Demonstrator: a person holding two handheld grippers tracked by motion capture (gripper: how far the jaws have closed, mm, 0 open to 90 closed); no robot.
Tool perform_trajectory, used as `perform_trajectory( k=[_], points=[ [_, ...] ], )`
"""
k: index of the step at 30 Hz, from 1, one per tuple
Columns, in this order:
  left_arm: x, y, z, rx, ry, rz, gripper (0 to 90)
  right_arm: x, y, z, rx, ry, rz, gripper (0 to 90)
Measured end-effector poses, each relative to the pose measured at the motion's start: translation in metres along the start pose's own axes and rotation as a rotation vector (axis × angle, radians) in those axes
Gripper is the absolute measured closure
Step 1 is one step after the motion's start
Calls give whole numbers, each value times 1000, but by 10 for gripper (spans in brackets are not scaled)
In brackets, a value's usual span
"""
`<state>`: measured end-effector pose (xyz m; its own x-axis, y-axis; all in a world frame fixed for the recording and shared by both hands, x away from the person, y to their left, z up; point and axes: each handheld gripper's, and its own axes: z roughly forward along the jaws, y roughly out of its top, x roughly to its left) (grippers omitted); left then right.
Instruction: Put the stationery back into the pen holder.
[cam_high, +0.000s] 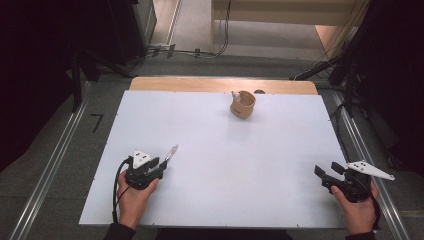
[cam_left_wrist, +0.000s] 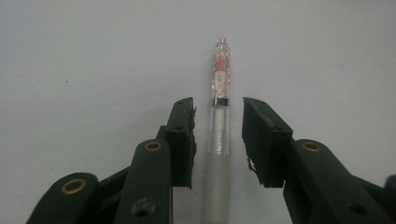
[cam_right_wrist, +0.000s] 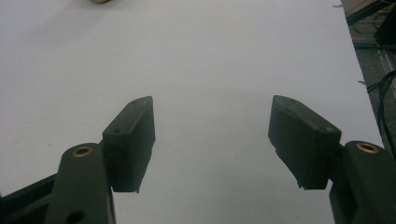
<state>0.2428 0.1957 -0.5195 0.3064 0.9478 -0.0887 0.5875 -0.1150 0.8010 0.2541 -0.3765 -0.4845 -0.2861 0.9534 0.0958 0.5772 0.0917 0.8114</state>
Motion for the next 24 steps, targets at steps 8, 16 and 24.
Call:
perform_trajectory(
  k=[8,16,24],
  points=[
    [2,-1,-2,5,-9,-7,682,-1,0,-1,0,1,3,304],
    [2,-3,-4,22,-23,-7,711,-1,0,-1,0,1,5,303],
    [5,-6,-8,35,-31,-10,740,-1,0,-1,-2,1,5,303]
  ],
)
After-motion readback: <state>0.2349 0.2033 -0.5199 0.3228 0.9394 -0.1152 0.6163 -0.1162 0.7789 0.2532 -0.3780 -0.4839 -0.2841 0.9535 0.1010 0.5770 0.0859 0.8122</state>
